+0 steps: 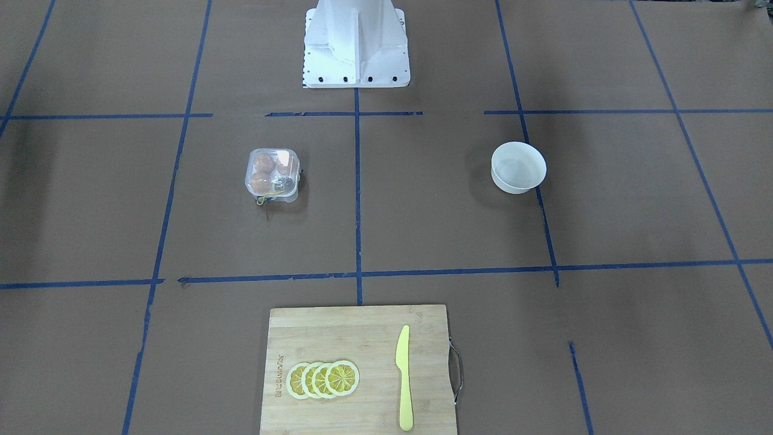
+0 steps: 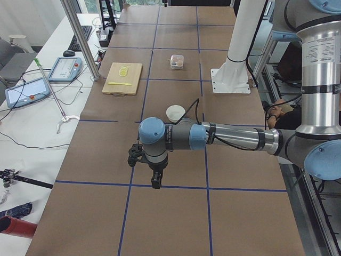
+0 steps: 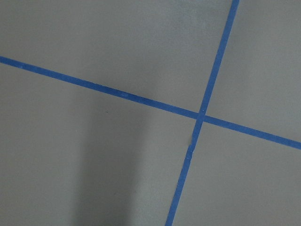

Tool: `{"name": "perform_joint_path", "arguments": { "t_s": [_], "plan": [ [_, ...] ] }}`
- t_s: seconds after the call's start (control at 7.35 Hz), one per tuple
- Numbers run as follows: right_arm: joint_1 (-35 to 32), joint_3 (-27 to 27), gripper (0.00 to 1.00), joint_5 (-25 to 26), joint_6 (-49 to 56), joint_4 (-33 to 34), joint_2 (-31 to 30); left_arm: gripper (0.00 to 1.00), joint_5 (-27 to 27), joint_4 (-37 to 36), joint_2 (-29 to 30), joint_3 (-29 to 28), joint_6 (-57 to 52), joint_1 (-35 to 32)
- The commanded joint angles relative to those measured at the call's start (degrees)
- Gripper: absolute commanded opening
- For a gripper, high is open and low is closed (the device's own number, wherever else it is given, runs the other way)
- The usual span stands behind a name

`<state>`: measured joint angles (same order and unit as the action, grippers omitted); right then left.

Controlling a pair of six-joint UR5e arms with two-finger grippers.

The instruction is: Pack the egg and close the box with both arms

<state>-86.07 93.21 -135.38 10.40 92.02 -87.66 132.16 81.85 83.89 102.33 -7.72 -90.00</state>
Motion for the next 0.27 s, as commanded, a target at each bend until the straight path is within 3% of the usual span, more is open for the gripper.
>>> {"name": "perform_joint_path", "arguments": {
  "t_s": [0.0,0.14],
  "plan": [
    [0.9,0.65,1.0,1.07,-0.03,0.18,0.03,1.0,0.03,0.06,0.74,-0.29,-0.02,0.0],
    [1.25,0.91,1.0,2.3,-0.03,0.27,0.03,1.0,0.03,0.06,0.75,-0.03,-0.02,0.0]
  ]
}}
